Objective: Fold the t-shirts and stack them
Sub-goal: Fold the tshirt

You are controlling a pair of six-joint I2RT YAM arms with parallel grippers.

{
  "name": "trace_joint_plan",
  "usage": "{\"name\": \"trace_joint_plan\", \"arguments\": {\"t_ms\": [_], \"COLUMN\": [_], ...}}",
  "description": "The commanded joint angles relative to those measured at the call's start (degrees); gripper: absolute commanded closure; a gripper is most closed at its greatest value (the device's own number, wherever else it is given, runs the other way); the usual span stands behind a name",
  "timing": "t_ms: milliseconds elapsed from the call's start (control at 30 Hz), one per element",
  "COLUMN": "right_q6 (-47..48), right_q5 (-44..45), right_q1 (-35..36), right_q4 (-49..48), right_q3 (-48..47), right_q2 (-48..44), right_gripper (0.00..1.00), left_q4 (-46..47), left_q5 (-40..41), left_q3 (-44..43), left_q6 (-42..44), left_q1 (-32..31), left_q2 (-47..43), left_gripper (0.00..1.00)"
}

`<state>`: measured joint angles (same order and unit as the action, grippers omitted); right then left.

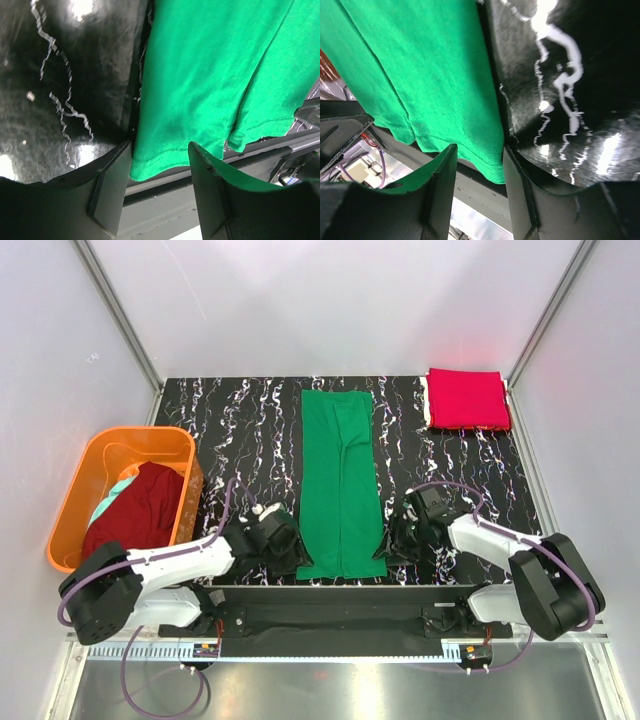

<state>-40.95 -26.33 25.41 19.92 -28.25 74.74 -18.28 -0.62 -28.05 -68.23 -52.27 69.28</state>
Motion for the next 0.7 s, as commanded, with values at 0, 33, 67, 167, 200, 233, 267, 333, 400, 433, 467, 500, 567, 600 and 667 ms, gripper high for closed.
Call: {"name": "trace_joint_plan", "arguments": {"t_ms": [0, 33, 67, 167, 200, 233, 267, 333, 400, 433, 467, 500, 567, 600, 667], "right_q6": [-0.89, -0.97, -1.06, -1.33, -1.59, -2.03, -2.12, -2.9, -3.43, -3.78, -3.79, -3.87, -4.05, -4.05, -4.14], "right_q5": [0.93, 1.1, 1.28, 1.28, 1.28, 1.45, 1.98, 2.42, 2.86, 3.03, 3.38, 3.56, 4.26, 4.61, 5.4], "right_q1": [1.66, 1.75, 1.84, 2.1, 2.19, 2.19, 2.19, 2.19, 2.19, 2.28, 2.19, 2.28, 2.28, 2.19, 2.19], "right_q4": [-0.15, -0.15, -0.32, 0.2, 0.2, 0.29, 1.08, 1.61, 1.96, 2.05, 2.4, 2.66, 2.32, 2.23, 2.23], "right_q3": [1.71, 1.88, 2.23, 3.02, 3.37, 3.9, 4.17, 5.13, 5.75, 6.1, 6.19, 6.19, 6.71, 6.89, 6.98], "right_q2": [-0.47, -0.56, -0.65, -1.08, -1.44, -1.96, -2.92, -4.24, -6.0, -6.36, -6.62, -6.8, -7.15, -7.15, -7.06], "right_gripper": [0.51, 0.52, 0.52, 0.54, 0.54, 0.54, 0.55, 0.55, 0.54, 0.53, 0.52, 0.51, 0.51, 0.51, 0.52], "left_q4": [-8.87, -8.44, -8.09, -7.12, -6.77, -6.42, -6.07, -5.54, -5.62, -5.97, -5.97, -6.24, -7.11, -7.38, -7.29], "left_q5": [4.58, 4.58, 4.58, 3.96, 3.96, 3.79, 3.35, 3.08, 3.0, 3.0, 3.08, 3.26, 3.7, 3.96, 3.96], "left_q3": [3.27, 3.44, 3.71, 4.06, 4.23, 4.5, 4.76, 5.2, 5.29, 5.29, 5.29, 5.2, 5.29, 5.55, 6.43], "left_q6": [-3.22, -3.23, -3.32, -3.05, -3.14, -3.14, -3.31, -3.58, -3.84, -3.93, -4.11, -4.02, -4.11, -4.28, -4.46], "left_q1": [-1.34, -1.78, -1.87, -2.04, -2.22, -2.4, -2.4, -2.75, -3.01, -3.27, -3.36, -3.36, -3.54, -3.63, -3.63], "left_q2": [0.6, 0.77, 1.03, 3.4, 3.67, 3.76, 3.76, 3.5, 3.24, 2.97, 2.8, 2.62, 2.27, 2.09, 1.92], "left_gripper": [0.44, 0.44, 0.44, 0.45, 0.46, 0.48, 0.49, 0.51, 0.51, 0.51, 0.51, 0.5, 0.49, 0.48, 0.47]}}
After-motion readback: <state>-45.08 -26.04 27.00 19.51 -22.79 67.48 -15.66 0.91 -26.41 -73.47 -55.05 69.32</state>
